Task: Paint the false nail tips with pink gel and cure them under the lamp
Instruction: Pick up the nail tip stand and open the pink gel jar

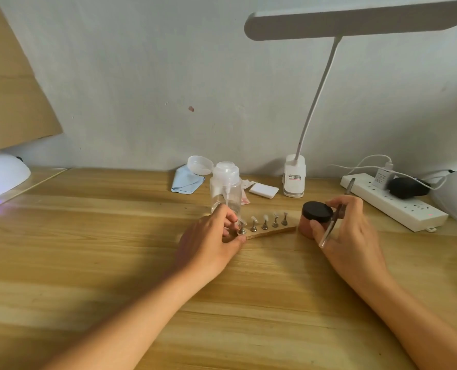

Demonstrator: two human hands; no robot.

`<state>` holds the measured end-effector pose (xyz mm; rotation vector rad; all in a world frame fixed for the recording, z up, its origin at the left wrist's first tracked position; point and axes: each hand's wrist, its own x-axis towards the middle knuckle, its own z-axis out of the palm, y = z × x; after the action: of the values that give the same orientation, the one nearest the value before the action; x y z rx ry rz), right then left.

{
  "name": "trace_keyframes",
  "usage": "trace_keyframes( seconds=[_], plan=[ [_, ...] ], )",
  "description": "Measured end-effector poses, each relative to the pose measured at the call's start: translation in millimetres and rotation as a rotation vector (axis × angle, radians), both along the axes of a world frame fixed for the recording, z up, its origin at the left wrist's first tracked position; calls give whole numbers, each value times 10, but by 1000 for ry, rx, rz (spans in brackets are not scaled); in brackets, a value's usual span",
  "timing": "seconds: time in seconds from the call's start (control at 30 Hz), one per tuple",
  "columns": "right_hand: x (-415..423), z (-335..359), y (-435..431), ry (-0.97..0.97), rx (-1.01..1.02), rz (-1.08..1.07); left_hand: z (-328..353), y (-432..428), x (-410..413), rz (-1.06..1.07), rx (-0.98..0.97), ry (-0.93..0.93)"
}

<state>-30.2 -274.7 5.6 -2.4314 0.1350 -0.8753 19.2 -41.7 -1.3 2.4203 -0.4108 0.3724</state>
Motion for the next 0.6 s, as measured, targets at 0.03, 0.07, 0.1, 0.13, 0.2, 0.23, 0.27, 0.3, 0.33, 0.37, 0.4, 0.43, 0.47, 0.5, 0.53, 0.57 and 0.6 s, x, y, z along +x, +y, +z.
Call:
trace_keyframes(
  seconds=[0.03,0.07,0.1,0.13,0.2,0.23,0.27,0.3,0.33,0.37,0.4,0.43,0.47,0.5,0.53,0.57,0.6],
  plan=[
    [6,-6,-8,6,12,-9,1,-2,-1,2,9,-11],
    [12,-6,-10,16,23,-18,3,-3,0,0,10,-14],
    [17,-3,-9,27,31,-24,4,-2,2,0,9,-15],
    [21,4,-5,34,34,-26,3,0,8,3,6,-16],
    [22,22,6,46,23,-32,-3,8,17,7,-2,-19],
    [15,32,10,50,17,-38,-5,12,16,6,-5,-19],
    [5,42,12,47,17,-41,-9,14,14,2,-9,-17],
    [-14,52,13,39,23,-36,-15,15,14,-4,-14,-12],
    [-36,64,20,25,35,-20,-19,20,12,-8,-21,-9],
    [-64,82,35,11,54,7,-18,21,3,-12,-28,-12],
    [-94,107,65,-2,78,40,-12,18,-12,-22,-34,-24],
    [-126,135,111,-14,106,78,-2,8,-37,-43,-39,-46],
    [-155,160,169,-28,127,120,13,-16,-67,-75,-37,-71],
    [-183,178,237,-44,132,162,30,-49,-107,-111,-27,-96],
    [-211,185,310,-58,119,206,48,-87,-151,-141,-7,-135],
    [-232,185,382,-62,92,247,61,-127,-185,-161,20,-198],
    [-246,172,439,-57,59,282,64,-158,-214,-170,52,-268]
  ],
)
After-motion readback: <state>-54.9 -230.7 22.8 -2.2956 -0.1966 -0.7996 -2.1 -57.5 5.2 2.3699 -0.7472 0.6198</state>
